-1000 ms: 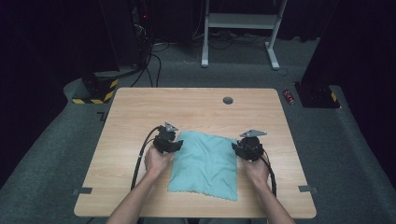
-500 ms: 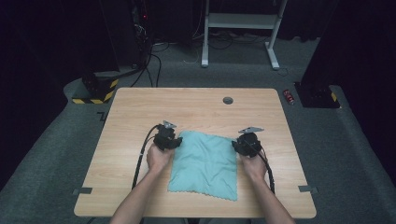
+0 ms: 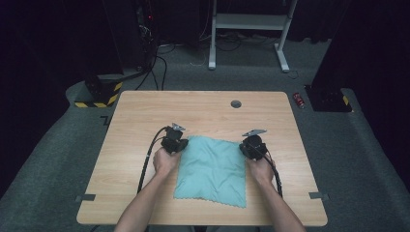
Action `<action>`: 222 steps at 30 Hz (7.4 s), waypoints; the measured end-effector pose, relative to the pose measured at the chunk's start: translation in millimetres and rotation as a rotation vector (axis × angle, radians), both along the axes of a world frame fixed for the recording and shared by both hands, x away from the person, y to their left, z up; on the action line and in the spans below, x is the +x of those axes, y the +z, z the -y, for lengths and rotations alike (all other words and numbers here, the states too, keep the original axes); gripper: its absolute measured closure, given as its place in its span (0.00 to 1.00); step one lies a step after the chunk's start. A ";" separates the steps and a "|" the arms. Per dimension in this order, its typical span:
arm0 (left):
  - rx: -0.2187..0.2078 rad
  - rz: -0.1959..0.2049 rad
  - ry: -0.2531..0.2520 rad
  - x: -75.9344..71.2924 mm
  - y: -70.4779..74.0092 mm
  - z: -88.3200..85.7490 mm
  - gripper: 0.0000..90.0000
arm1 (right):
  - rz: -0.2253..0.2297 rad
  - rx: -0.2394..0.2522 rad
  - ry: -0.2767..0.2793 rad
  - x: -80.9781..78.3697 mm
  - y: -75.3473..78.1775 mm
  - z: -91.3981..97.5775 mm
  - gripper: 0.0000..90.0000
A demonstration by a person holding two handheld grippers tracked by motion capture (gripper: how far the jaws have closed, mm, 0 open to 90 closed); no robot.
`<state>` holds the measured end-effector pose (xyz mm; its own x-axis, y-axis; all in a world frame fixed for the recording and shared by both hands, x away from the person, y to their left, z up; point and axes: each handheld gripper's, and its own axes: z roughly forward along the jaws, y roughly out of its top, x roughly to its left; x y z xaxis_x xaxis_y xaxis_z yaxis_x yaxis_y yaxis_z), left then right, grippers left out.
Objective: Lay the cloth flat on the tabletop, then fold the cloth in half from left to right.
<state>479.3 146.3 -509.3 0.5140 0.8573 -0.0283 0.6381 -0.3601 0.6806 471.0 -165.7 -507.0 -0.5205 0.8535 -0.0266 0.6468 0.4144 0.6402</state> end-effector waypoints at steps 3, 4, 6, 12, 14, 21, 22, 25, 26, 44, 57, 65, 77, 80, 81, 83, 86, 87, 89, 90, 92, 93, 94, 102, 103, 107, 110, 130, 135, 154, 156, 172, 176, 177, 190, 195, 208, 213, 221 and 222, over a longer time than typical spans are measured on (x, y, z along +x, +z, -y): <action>0.010 0.065 -0.015 -3.7 7.3 1.1 1.00 | 0.034 0.006 0.002 -2.3 5.0 0.4 1.00; 0.008 0.068 -0.017 -3.5 9.1 0.8 1.00 | 0.051 0.008 0.005 -2.4 7.6 1.0 1.00; 0.012 0.077 -0.024 -2.3 13.7 0.1 1.00 | 0.053 0.011 -0.004 -1.6 10.9 1.3 1.00; 0.009 0.106 0.007 1.3 18.3 -3.4 0.99 | 0.093 -0.023 0.004 6.8 24.8 -2.1 1.00; 0.006 0.101 0.020 3.7 15.3 -4.4 0.99 | 0.102 -0.021 -0.003 11.3 26.0 -2.4 1.00; 0.025 0.078 0.062 13.0 0.7 -4.2 0.97 | 0.084 -0.048 -0.013 28.9 16.5 -11.5 0.99; 0.021 0.076 0.067 14.1 -0.4 -5.0 0.94 | 0.068 -0.050 -0.023 31.2 11.9 -11.2 0.99; 0.030 0.054 0.068 14.1 -1.3 -7.9 0.80 | 0.042 -0.054 -0.042 34.5 4.1 -6.2 0.90; 0.029 0.054 0.065 12.6 -0.4 -8.5 0.78 | 0.042 -0.031 -0.053 33.3 5.4 -4.0 0.87; 0.019 0.025 -0.094 -65.0 -5.4 0.0 0.58 | 0.013 0.043 0.134 -52.2 -2.3 -10.8 0.74; 0.049 0.027 -0.087 -77.9 -3.9 -11.1 0.57 | 0.026 0.014 0.135 -67.5 -5.2 0.7 0.66; 0.007 0.013 -0.086 -83.1 -2.6 -14.1 0.55 | 0.086 0.052 0.161 -79.6 4.7 -1.4 0.66; -0.095 0.009 -0.057 -68.8 -2.5 -22.0 0.55 | 0.105 0.119 0.226 -92.8 -0.9 -22.6 0.66; -0.079 -0.009 -0.048 -58.2 1.2 -23.5 0.56 | 0.104 0.126 0.265 -94.9 -1.5 -34.4 0.67; -0.088 -0.004 -0.044 -55.7 2.6 -23.8 0.56 | 0.101 0.136 0.276 -95.6 -1.3 -38.3 0.67; -0.092 -0.008 -0.028 -45.9 7.8 -25.6 0.55 | 0.082 0.143 0.289 -96.1 -0.4 -45.6 0.67; -0.097 -0.011 0.000 -34.2 11.4 -27.5 0.52 | 0.075 0.151 0.313 -97.6 0.4 -59.0 0.66; -0.106 0.002 0.010 -31.2 11.5 -29.0 0.52 | 0.077 0.150 0.321 -98.2 0.6 -62.2 0.65; -0.096 -0.023 0.016 -22.7 12.1 -29.9 0.52 | 0.089 0.140 0.347 -100.5 0.6 -72.4 0.65; -0.084 -0.017 0.019 -19.4 12.2 -29.9 0.51 | 0.089 0.138 0.360 -101.5 0.5 -76.8 0.65; -0.097 0.009 0.042 -15.1 11.7 -31.0 0.51 | 0.085 0.138 0.385 -103.2 -0.5 -85.2 0.66; -0.098 -0.012 0.048 -9.5 10.8 -31.4 0.51 | 0.083 0.138 0.396 -103.4 -1.3 -88.3 0.66; -0.084 -0.025 0.049 -5.0 9.5 -30.0 0.51 | 0.075 0.138 0.405 -104.2 -2.4 -93.4 0.67; -0.058 0.000 0.147 20.3 -1.0 -26.5 0.56 | 0.086 0.125 0.465 -110.8 -2.4 -113.0 0.71; -0.045 -0.016 0.148 23.4 -2.8 -27.5 0.57 | 0.086 0.126 0.465 -111.1 -2.1 -113.5 0.71; -0.036 0.007 0.138 29.3 -1.0 -22.9 0.57 | 0.089 0.135 0.463 -110.9 -1.2 -114.2 0.71; -0.011 0.016 0.132 34.0 -0.6 -16.8 0.57 | 0.092 0.142 0.464 -110.8 -1.7 -115.0 0.71; -0.002 0.001 0.078 42.7 -3.9 -4.4 0.88 | 0.074 0.141 0.591 -130.2 -7.2 -155.5 0.73; -0.006 0.002 0.065 43.0 -4.2 -3.1 0.97 | 0.062 0.151 0.610 -136.5 -12.0 -164.5 0.72; -0.040 -0.018 0.045 45.2 6.2 -5.1 1.00 | 0.135 0.079 0.608 -149.5 -11.9 -170.0 1.00; -0.054 -0.018 0.045 44.7 9.0 -6.6 1.00 | 0.146 0.093 0.612 -149.6 -8.1 -168.5 1.00; -0.112 -0.022 0.058 44.9 19.4 -20.4 1.00 | 0.138 0.142 0.611 -148.0 10.1 -166.7 1.00; -0.107 -0.022 0.059 44.7 21.1 -24.1 1.00 | 0.138 0.156 0.612 -147.2 11.6 -167.8 1.00; -0.109 -0.023 0.061 44.5 21.7 -24.8 1.00 | 0.138 0.159 0.612 -147.2 12.0 -168.0 1.00; -0.085 -0.015 0.092 39.3 34.6 -50.9 1.00 | 0.138 0.210 0.624 -146.7 22.6 -180.9 1.00; -0.090 -0.012 0.100 35.3 43.2 -56.8 1.00 | 0.151 0.227 0.634 -148.9 27.9 -183.0 1.00; -0.064 -0.029 0.064 42.2 37.5 -18.3 1.00 | 0.174 0.226 0.555 -152.2 19.9 -137.8 1.00; -0.053 -0.027 0.034 45.5 38.3 0.4 1.00 | 0.191 0.211 0.525 -156.4 12.7 -123.0 1.00; -0.076 -0.038 0.016 52.3 32.7 21.3 1.00 | 0.188 0.201 0.454 -156.0 6.4 -95.7 1.00; -0.080 -0.038 0.014 53.0 32.5 23.8 1.00 | 0.190 0.201 0.446 -155.9 5.9 -92.7 1.00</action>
<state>532.3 122.5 -476.8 0.4993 0.8586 -0.1165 0.6689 -0.2964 0.6817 315.1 -72.9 -501.1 -0.8367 0.5476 -0.0140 0.3004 0.4800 0.8243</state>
